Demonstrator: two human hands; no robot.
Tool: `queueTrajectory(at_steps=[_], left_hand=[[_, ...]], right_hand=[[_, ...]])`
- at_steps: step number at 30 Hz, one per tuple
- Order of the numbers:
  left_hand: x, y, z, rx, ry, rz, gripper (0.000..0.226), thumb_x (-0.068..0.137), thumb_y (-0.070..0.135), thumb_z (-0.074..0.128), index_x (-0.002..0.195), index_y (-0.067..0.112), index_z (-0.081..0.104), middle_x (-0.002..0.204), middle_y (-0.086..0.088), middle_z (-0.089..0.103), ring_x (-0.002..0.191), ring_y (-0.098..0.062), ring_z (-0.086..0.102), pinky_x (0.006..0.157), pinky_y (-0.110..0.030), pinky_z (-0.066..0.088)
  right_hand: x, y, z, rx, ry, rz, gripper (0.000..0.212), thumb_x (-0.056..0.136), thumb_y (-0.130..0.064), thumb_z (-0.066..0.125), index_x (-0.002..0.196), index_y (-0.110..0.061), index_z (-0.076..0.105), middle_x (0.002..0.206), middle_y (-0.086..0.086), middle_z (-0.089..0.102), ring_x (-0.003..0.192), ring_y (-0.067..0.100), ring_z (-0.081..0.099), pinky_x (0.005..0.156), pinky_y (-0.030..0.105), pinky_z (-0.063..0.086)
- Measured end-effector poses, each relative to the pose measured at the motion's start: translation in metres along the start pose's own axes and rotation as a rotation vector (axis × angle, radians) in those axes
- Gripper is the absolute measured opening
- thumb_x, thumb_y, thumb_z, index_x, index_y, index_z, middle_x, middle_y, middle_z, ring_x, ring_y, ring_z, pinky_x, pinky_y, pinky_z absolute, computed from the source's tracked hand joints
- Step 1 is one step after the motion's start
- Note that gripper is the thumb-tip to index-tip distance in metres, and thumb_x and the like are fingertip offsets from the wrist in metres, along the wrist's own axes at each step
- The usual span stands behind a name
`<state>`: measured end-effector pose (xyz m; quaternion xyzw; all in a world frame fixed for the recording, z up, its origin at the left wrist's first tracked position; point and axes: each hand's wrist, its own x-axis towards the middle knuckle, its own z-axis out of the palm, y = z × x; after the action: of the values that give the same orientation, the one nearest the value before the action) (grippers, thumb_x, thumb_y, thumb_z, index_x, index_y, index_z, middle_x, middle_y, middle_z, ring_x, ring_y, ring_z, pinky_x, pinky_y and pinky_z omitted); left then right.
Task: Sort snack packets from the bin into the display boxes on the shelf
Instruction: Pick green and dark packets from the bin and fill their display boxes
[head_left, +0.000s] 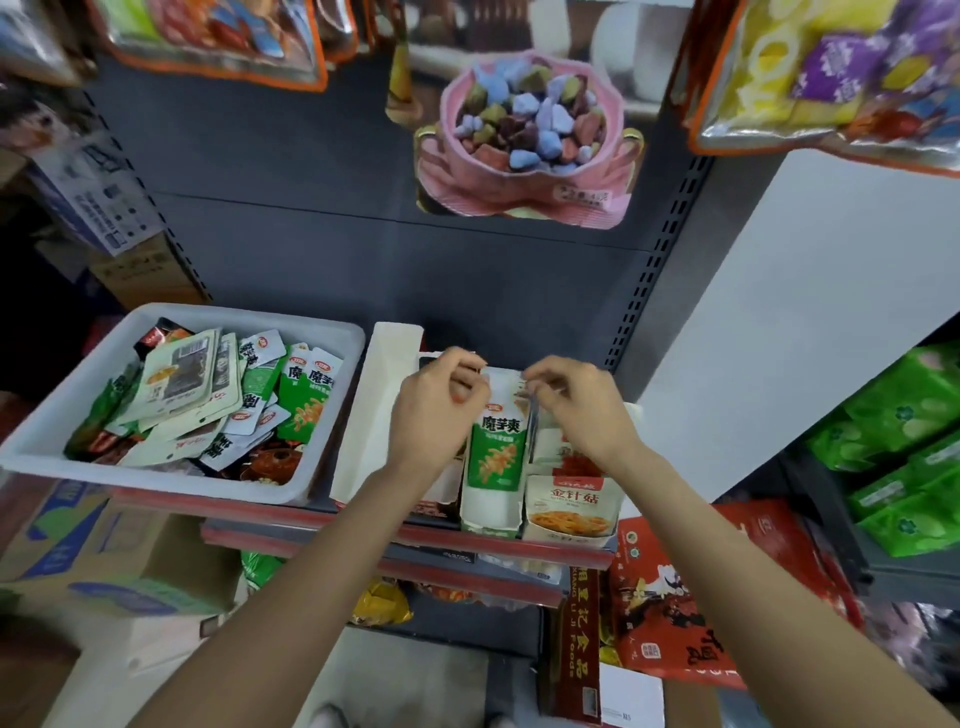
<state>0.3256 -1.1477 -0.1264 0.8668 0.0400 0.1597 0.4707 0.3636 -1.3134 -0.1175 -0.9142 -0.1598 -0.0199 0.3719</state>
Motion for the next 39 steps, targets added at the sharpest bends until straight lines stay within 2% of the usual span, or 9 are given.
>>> queueTrajectory(at_steps=[9,13,19,22,28,31,33,36,39], left_hand=[[0.005,-0.092,-0.135,0.158,0.437,-0.126,0.017,0.093,0.023,0.055,0.099,0.011,0.065,0.076,-0.005,0.066,0.07,-0.02,0.059,0.066,-0.031,0.047],[0.014,-0.162,-0.207,0.24,0.457,-0.245,0.02,0.093,0.017,0.052,0.107,0.008,0.062,0.086,-0.01,0.066,0.078,-0.028,0.06,0.072,-0.039,0.05],[0.051,-0.274,-0.27,0.362,-0.095,-0.313,0.056,0.086,0.023,0.064,0.137,0.02,0.043,0.132,-0.005,0.053,0.108,-0.026,0.056,0.089,-0.037,0.047],[0.061,-0.296,-0.277,0.518,-0.394,-0.219,0.09,0.083,0.034,0.068,0.151,0.02,0.011,0.157,0.0,0.014,0.143,-0.019,0.02,0.113,-0.029,0.021],[0.067,-0.299,-0.285,0.58,-0.583,-0.13,0.083,0.089,0.031,0.063,0.15,0.01,0.012,0.158,-0.003,0.007,0.146,-0.02,0.012,0.117,-0.034,0.016],[0.061,-0.292,-0.291,0.605,-0.532,-0.095,0.049,0.098,0.024,0.048,0.144,0.013,0.035,0.153,-0.006,0.031,0.135,-0.024,0.037,0.108,-0.036,0.033],[0.056,-0.285,-0.298,0.626,-0.404,-0.05,0.035,0.101,0.016,0.038,0.134,0.013,0.05,0.126,-0.015,0.059,0.107,-0.028,0.058,0.085,-0.036,0.046],[0.05,-0.28,-0.303,0.507,-0.14,0.025,0.032,0.101,0.017,0.037,0.125,0.011,0.058,0.09,-0.019,0.068,0.074,-0.031,0.061,0.059,-0.031,0.037],[0.048,-0.268,-0.303,0.32,0.023,0.032,0.041,0.097,0.034,0.034,0.111,0.009,0.063,0.08,-0.016,0.068,0.07,-0.031,0.063,0.059,-0.034,0.045]], right_hand=[[0.035,-0.111,0.137,0.107,-0.194,-0.126,0.025,0.091,-0.004,0.048,0.105,-0.01,0.067,0.105,0.008,0.067,0.093,0.02,0.062,0.084,0.028,0.047],[0.058,-0.155,0.205,0.03,-0.279,-0.163,0.029,0.092,-0.006,0.048,0.118,-0.01,0.061,0.116,0.01,0.059,0.106,0.025,0.055,0.089,0.032,0.043],[0.097,-0.205,0.291,-0.107,-0.421,-0.154,0.061,0.091,-0.015,0.056,0.146,-0.015,0.029,0.15,0.005,0.031,0.139,0.023,0.026,0.111,0.032,0.026],[0.113,-0.216,0.318,-0.138,-0.47,-0.148,0.078,0.085,-0.014,0.061,0.15,-0.019,0.017,0.157,0.003,0.016,0.144,0.02,0.015,0.117,0.031,0.016],[0.112,-0.204,0.333,-0.257,-0.614,-0.097,0.085,0.091,-0.029,0.059,0.151,-0.027,-0.001,0.157,-0.01,-0.014,0.146,0.014,0.001,0.112,0.022,0.006],[0.104,-0.199,0.336,-0.277,-0.546,-0.124,0.082,0.089,-0.033,0.061,0.151,-0.026,0.008,0.158,-0.011,-0.007,0.145,0.012,0.005,0.113,0.022,0.004],[0.104,-0.199,0.334,-0.196,-0.419,-0.147,0.066,0.087,-0.027,0.066,0.145,-0.02,0.035,0.157,-0.004,0.014,0.143,0.015,0.017,0.119,0.029,0.013],[0.107,-0.204,0.319,0.035,-0.211,-0.166,0.024,0.084,-0.018,0.069,0.107,-0.013,0.071,0.14,-0.001,0.044,0.131,0.012,0.034,0.112,0.022,0.019],[0.108,-0.211,0.299,0.126,-0.176,-0.153,0.005,0.085,-0.017,0.067,0.081,-0.018,0.064,0.123,-0.009,0.058,0.117,-0.003,0.044,0.098,0.015,0.03]])
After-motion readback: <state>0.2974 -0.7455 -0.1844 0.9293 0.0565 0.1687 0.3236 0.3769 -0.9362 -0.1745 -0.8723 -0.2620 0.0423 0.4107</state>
